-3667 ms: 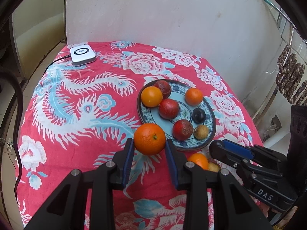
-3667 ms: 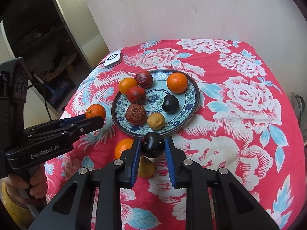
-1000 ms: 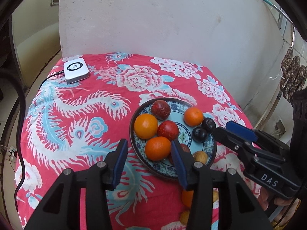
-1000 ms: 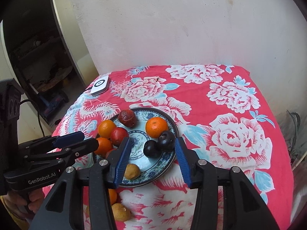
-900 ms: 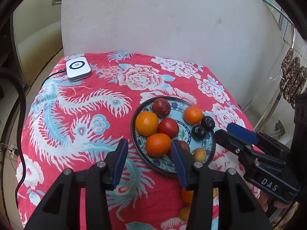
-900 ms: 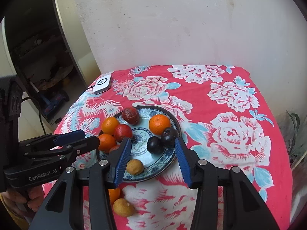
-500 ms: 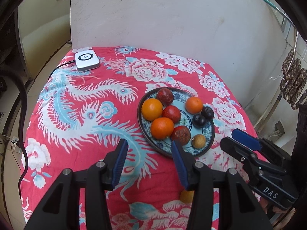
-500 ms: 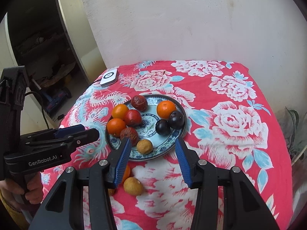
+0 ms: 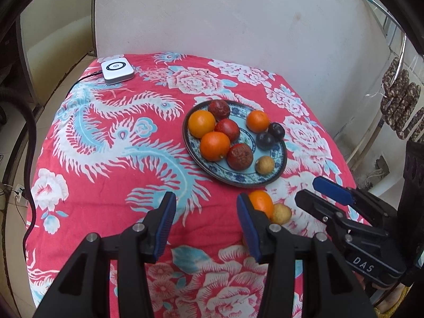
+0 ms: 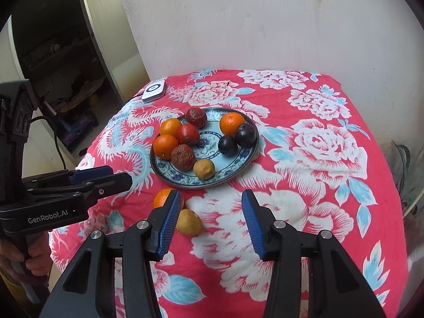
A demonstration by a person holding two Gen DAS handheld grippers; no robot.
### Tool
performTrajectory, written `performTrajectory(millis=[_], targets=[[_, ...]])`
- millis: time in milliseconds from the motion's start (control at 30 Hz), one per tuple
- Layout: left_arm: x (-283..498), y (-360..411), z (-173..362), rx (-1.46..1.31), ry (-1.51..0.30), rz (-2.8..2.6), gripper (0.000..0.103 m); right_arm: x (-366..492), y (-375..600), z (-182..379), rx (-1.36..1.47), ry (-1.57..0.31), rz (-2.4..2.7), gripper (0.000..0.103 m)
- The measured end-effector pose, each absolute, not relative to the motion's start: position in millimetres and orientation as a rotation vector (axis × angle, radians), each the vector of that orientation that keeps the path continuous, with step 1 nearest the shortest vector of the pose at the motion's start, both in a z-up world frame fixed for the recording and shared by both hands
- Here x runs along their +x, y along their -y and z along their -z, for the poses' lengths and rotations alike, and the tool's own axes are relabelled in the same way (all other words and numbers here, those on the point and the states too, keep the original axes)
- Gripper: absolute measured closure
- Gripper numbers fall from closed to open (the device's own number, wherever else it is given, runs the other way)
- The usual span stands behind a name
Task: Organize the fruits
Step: 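Withdraw both open tools toward the two tan round fruits on the cloth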
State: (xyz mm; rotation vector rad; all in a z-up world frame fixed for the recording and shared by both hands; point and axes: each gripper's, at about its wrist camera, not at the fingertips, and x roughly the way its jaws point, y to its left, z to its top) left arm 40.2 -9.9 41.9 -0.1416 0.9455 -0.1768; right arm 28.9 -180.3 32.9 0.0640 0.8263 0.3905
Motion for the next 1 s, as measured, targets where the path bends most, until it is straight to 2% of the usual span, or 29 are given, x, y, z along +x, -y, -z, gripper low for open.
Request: performTrajectory(millis=[1000], targets=[[20, 43, -26, -0.068, -1.018, 0.294, 0.053, 19, 190, -26, 0.08, -0.843, -0.387, 0.054]])
